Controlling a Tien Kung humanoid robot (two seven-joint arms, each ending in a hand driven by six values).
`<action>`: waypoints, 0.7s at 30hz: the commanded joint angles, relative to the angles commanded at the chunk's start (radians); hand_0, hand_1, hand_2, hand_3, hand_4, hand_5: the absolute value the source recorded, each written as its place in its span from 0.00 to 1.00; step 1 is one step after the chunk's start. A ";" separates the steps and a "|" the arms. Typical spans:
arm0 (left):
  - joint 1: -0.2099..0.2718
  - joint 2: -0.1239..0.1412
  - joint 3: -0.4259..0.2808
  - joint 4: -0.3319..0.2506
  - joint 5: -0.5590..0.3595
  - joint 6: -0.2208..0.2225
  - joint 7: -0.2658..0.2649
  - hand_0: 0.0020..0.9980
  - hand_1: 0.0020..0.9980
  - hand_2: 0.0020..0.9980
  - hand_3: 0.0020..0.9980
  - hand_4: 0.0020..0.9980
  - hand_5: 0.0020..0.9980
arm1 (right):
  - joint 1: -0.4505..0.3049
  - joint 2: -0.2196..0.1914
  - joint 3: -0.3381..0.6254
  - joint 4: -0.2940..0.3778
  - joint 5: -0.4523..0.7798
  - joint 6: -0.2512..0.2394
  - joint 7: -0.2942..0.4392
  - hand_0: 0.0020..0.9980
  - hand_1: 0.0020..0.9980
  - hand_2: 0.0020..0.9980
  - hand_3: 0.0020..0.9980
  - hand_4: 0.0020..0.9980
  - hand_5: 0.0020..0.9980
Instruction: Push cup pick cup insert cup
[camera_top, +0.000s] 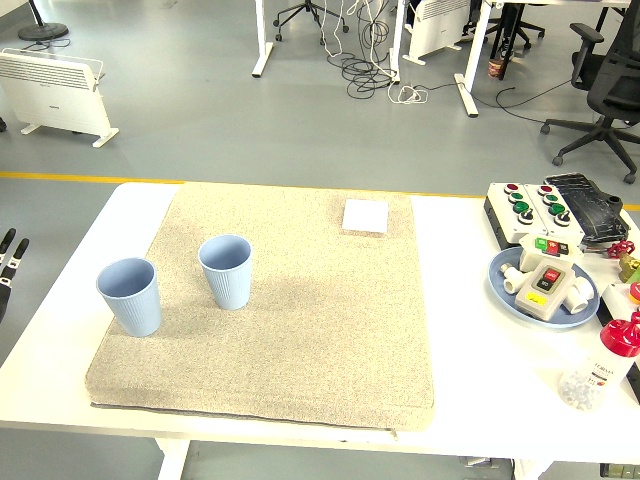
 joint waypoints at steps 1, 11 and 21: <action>0.005 0.001 -0.001 -0.005 0.006 0.001 -0.005 0.44 0.53 0.54 0.55 0.55 1.00 | 0.000 0.000 0.000 0.000 -0.001 0.000 0.000 0.79 0.74 0.75 0.63 0.30 0.59; 0.177 -0.009 0.016 -0.128 0.367 0.023 -0.122 0.34 0.43 0.42 0.42 0.48 1.00 | 0.009 -0.003 0.007 0.000 -0.004 -0.003 0.006 0.78 0.74 0.75 0.63 0.30 0.59; 0.203 -0.049 0.129 -0.123 0.651 0.034 -0.184 0.42 0.45 0.44 0.43 0.47 1.00 | 0.009 -0.004 0.012 0.000 -0.017 -0.004 0.003 0.78 0.73 0.75 0.63 0.30 0.59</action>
